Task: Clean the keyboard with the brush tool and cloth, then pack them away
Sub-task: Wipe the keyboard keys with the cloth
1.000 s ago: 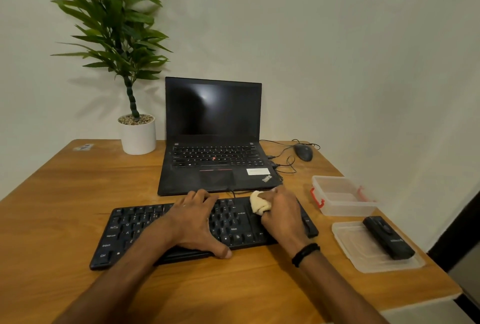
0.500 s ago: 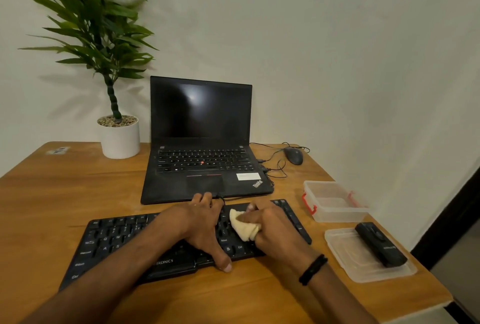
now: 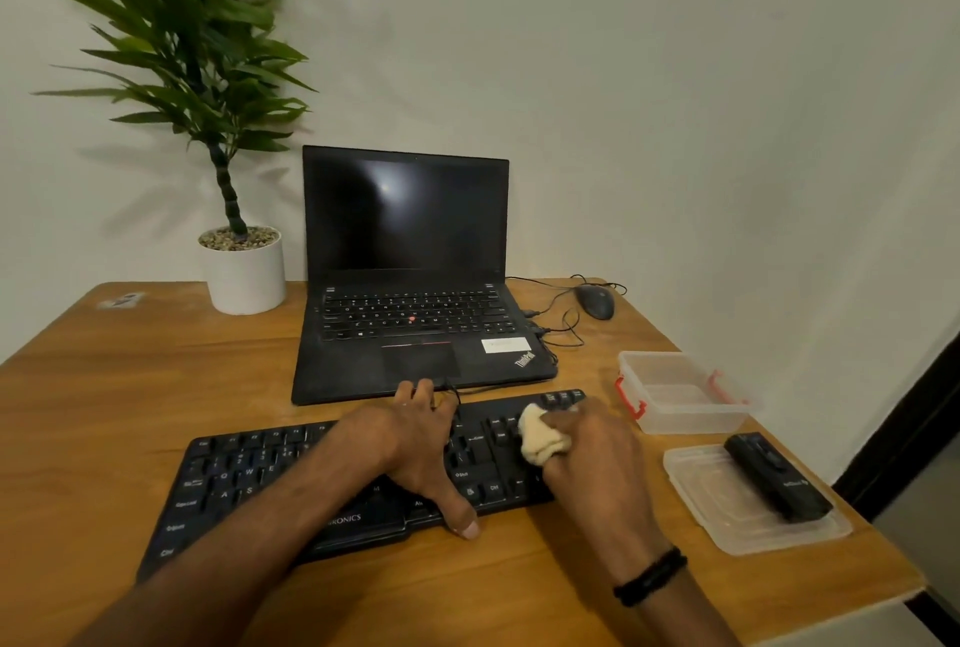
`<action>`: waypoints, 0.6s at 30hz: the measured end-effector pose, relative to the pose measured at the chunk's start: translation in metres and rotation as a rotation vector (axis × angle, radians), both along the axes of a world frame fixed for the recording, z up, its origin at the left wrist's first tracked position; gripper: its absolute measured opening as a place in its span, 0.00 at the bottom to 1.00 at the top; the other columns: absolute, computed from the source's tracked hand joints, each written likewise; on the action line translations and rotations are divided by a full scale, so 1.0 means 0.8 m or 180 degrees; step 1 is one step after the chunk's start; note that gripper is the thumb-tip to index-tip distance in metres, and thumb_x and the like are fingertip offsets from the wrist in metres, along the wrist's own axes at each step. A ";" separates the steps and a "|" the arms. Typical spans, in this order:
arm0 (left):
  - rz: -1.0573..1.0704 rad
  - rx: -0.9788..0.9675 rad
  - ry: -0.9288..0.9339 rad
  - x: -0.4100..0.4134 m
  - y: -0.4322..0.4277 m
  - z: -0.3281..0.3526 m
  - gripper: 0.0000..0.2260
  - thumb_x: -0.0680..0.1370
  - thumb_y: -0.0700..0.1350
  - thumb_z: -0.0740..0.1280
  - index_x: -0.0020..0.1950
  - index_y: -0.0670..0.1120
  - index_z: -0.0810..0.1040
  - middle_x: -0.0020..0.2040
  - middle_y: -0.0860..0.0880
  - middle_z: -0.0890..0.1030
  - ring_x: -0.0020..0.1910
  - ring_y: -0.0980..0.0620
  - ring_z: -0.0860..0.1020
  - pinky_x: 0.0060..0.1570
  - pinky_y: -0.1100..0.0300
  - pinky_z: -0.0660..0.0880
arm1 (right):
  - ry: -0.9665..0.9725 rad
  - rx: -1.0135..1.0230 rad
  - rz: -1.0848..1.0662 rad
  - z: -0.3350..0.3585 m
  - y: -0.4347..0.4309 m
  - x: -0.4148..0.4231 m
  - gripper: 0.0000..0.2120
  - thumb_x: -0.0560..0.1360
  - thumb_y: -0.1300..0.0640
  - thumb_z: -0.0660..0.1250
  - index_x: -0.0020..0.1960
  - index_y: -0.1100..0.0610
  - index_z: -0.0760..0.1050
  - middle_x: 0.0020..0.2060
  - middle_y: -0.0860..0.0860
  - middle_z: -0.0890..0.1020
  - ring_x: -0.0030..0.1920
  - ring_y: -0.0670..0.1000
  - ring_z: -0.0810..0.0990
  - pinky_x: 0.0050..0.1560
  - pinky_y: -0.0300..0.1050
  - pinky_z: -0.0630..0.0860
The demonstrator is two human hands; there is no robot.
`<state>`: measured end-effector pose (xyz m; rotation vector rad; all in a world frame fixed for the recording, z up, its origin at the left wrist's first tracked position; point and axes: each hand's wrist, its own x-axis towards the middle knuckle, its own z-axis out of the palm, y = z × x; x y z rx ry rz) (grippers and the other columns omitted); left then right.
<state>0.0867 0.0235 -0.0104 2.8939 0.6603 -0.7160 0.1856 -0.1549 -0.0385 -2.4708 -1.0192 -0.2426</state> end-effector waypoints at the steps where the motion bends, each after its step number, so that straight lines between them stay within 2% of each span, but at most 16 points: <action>1: -0.0012 -0.0003 0.0005 0.000 -0.002 0.001 0.67 0.62 0.74 0.75 0.84 0.50 0.37 0.83 0.45 0.38 0.82 0.39 0.41 0.78 0.36 0.55 | 0.0023 0.0076 -0.0245 0.004 0.000 0.008 0.23 0.75 0.54 0.72 0.69 0.48 0.74 0.59 0.48 0.75 0.55 0.45 0.74 0.51 0.34 0.76; 3: -0.0030 -0.0020 -0.0003 0.002 -0.005 0.003 0.66 0.63 0.73 0.75 0.84 0.49 0.37 0.83 0.44 0.38 0.82 0.39 0.40 0.79 0.36 0.53 | 0.0139 0.0160 -0.0463 0.009 0.002 0.025 0.20 0.75 0.57 0.72 0.65 0.49 0.77 0.54 0.48 0.80 0.47 0.44 0.76 0.38 0.31 0.73; 4: -0.0030 -0.0029 -0.0008 0.003 -0.005 0.003 0.66 0.63 0.73 0.75 0.84 0.49 0.37 0.83 0.44 0.37 0.82 0.39 0.39 0.79 0.36 0.53 | 0.0207 0.0134 -0.0458 0.010 0.004 0.028 0.17 0.75 0.58 0.71 0.63 0.50 0.79 0.52 0.48 0.81 0.45 0.43 0.76 0.34 0.30 0.71; 5: -0.0023 -0.0037 -0.0004 0.004 -0.006 0.001 0.66 0.63 0.73 0.76 0.84 0.49 0.36 0.83 0.44 0.37 0.82 0.39 0.39 0.79 0.36 0.53 | 0.0277 0.0053 -0.0385 0.008 0.008 0.028 0.15 0.75 0.58 0.71 0.61 0.50 0.80 0.51 0.48 0.82 0.45 0.43 0.76 0.36 0.31 0.72; 7: -0.0010 -0.0047 0.0031 0.006 -0.007 -0.003 0.67 0.62 0.73 0.76 0.83 0.49 0.36 0.83 0.44 0.36 0.82 0.38 0.38 0.79 0.36 0.52 | 0.0225 -0.0113 -0.0174 -0.001 0.018 0.024 0.13 0.75 0.56 0.71 0.60 0.50 0.80 0.55 0.49 0.80 0.52 0.46 0.76 0.50 0.37 0.77; 9: 0.0003 -0.0048 0.0076 0.009 -0.007 -0.005 0.68 0.61 0.73 0.76 0.83 0.49 0.36 0.83 0.44 0.35 0.82 0.38 0.38 0.79 0.36 0.51 | 0.0046 -0.0235 -0.0071 -0.003 0.028 0.021 0.14 0.76 0.55 0.70 0.61 0.51 0.79 0.57 0.51 0.76 0.56 0.49 0.74 0.58 0.42 0.75; 11: 0.0010 -0.0024 0.0069 0.010 -0.004 -0.002 0.68 0.60 0.73 0.77 0.83 0.49 0.36 0.83 0.44 0.36 0.82 0.38 0.39 0.79 0.36 0.52 | 0.0123 -0.0279 0.0010 0.004 0.034 0.026 0.14 0.76 0.54 0.70 0.61 0.51 0.79 0.57 0.52 0.75 0.56 0.49 0.73 0.58 0.41 0.74; 15: 0.0041 -0.0024 0.0046 0.008 0.000 -0.003 0.68 0.60 0.73 0.77 0.83 0.49 0.36 0.83 0.45 0.37 0.82 0.38 0.39 0.79 0.35 0.53 | 0.0388 -0.0132 0.0241 -0.001 0.017 0.027 0.09 0.76 0.55 0.71 0.56 0.52 0.81 0.53 0.49 0.80 0.50 0.43 0.76 0.46 0.33 0.74; 18: -0.0025 -0.0041 0.0119 0.006 -0.006 -0.006 0.68 0.61 0.73 0.76 0.83 0.49 0.37 0.83 0.45 0.38 0.82 0.38 0.40 0.79 0.36 0.53 | 0.0471 -0.0071 0.0128 -0.010 0.015 0.021 0.07 0.76 0.55 0.71 0.54 0.52 0.81 0.50 0.49 0.82 0.48 0.43 0.78 0.48 0.36 0.78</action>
